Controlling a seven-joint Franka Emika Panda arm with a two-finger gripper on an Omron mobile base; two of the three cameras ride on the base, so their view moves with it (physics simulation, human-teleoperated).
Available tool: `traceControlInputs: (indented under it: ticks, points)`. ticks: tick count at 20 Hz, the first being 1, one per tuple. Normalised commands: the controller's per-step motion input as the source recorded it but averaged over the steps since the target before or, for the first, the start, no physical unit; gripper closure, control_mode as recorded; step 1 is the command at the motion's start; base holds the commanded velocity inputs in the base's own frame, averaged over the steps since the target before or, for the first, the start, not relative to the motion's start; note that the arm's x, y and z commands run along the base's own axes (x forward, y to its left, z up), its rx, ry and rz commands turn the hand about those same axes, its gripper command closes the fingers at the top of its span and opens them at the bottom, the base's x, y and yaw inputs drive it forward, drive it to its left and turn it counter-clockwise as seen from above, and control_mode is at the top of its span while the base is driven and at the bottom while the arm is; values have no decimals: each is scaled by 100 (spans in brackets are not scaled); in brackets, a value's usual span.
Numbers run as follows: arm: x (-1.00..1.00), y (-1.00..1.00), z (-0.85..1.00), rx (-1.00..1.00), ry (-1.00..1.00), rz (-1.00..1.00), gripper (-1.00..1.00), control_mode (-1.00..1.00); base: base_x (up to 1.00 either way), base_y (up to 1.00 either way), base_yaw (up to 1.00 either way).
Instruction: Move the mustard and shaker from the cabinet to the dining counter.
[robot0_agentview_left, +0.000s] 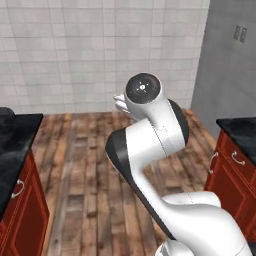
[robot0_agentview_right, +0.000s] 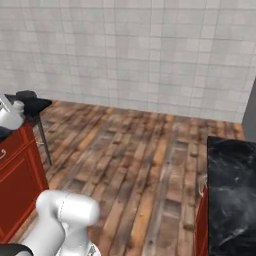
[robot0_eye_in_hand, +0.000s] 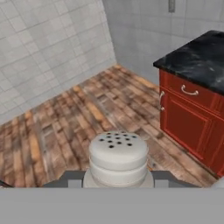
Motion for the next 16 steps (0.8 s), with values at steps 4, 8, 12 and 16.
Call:
traceControlInputs:
  ticks: [4,8,12,16]
  points:
    - [0,0,0,0,0,0,100,100,63,0,46]
    - [0,0,0,0,0,0,100,100,57,0,50]
    - [0,0,0,0,0,0,100,100,47,0,55]
    - [0,0,0,0,0,0,100,100,49,0,54]
